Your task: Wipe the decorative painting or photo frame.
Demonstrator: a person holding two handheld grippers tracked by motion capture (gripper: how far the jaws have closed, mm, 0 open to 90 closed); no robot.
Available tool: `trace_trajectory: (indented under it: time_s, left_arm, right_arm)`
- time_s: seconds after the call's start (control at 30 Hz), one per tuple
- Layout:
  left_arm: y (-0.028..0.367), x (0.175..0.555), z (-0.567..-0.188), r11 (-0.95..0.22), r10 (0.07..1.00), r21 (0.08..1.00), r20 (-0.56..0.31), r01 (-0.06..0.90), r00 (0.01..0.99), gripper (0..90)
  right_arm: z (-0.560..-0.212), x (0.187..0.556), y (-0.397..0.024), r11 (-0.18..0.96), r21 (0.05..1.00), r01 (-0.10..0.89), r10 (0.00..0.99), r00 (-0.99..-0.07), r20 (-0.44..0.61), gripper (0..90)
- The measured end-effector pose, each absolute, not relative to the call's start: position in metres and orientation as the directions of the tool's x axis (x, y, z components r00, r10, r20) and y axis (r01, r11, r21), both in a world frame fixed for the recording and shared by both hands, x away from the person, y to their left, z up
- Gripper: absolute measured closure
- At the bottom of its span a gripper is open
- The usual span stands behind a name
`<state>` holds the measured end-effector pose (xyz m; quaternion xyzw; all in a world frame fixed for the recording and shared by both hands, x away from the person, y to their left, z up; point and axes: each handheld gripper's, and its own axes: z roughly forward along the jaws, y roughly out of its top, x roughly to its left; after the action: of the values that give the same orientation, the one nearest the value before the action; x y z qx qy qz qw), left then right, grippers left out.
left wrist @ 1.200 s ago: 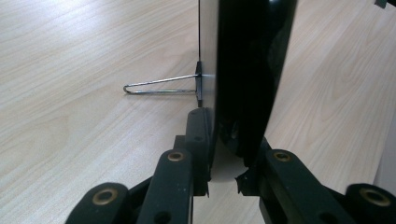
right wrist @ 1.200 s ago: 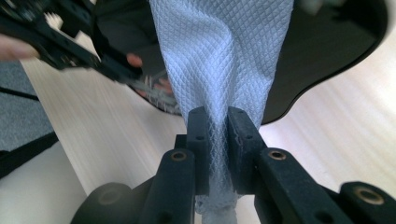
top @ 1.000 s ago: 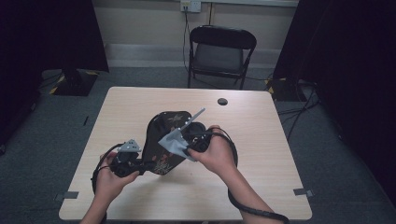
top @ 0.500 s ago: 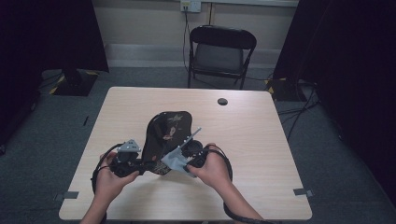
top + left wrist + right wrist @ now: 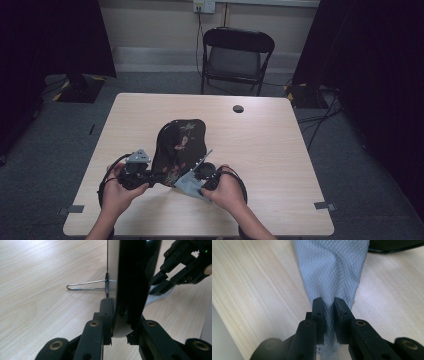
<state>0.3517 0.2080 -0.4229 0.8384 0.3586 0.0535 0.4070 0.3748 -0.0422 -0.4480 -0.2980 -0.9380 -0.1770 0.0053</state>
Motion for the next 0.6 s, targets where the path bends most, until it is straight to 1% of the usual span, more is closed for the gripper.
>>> trace_trajectory:
  time_s: [0.13,0.37,0.4,0.6]
  left_arm:
    - [0.208,0.352,-0.423,-0.410,0.646,0.720,-0.204,0.560,0.736,78.5]
    - [0.208,0.352,-0.423,-0.410,0.646,0.720,-0.204,0.560,0.735,78.4]
    - [0.208,0.352,-0.423,-0.412,0.646,0.719,-0.203,0.559,0.736,78.4]
    - [0.208,0.351,-0.423,-0.407,0.648,0.720,-0.207,0.563,0.733,78.4]
  right_arm:
    - [-0.448,0.372,-0.043,0.758,0.330,0.562,0.557,-0.822,0.121,80.8]
    - [-0.426,0.370,-0.049,0.752,0.356,0.554,0.552,-0.826,0.118,80.8]
    - [-0.412,0.371,-0.052,0.751,0.371,0.546,0.550,-0.828,0.106,80.9]
    - [-0.372,0.371,-0.056,0.741,0.416,0.528,0.548,-0.833,0.082,81.0]
